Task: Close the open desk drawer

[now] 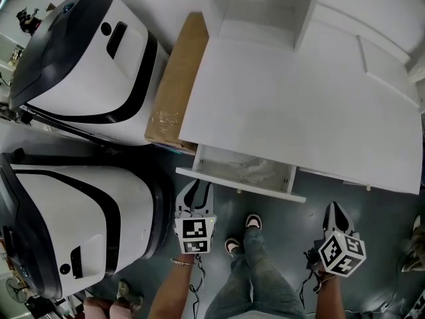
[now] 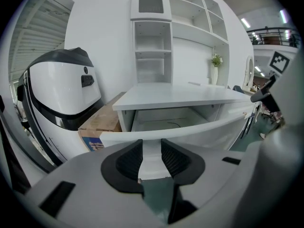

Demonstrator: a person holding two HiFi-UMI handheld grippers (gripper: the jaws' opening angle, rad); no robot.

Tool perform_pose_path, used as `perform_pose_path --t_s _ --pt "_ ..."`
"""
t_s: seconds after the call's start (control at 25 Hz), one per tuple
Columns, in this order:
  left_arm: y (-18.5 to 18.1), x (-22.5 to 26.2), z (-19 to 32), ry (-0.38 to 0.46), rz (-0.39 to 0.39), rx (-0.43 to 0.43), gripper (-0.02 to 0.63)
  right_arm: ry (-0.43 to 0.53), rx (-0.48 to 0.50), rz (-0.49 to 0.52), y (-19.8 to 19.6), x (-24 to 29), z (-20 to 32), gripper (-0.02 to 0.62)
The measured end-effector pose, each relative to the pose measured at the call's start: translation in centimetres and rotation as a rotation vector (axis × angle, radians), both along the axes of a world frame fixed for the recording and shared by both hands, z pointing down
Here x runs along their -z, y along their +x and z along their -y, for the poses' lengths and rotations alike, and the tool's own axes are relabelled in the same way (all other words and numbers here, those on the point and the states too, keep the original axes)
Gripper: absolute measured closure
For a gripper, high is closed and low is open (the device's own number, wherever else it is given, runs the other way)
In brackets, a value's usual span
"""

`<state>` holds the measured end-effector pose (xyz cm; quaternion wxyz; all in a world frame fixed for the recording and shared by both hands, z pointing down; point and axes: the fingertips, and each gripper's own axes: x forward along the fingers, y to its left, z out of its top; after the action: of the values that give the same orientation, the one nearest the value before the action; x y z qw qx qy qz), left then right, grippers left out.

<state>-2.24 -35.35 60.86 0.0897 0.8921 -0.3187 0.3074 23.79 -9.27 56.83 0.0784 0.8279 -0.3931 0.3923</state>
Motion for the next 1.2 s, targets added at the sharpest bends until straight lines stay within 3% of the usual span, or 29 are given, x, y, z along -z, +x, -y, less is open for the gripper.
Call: perform_pose_path --t_s 1.2 --pt "4.4 -0.3 4.1 0.019 -0.011 0.008 0.472 -0.014 -0.006 0.012 3.1 -0.8 1.4 0.589"
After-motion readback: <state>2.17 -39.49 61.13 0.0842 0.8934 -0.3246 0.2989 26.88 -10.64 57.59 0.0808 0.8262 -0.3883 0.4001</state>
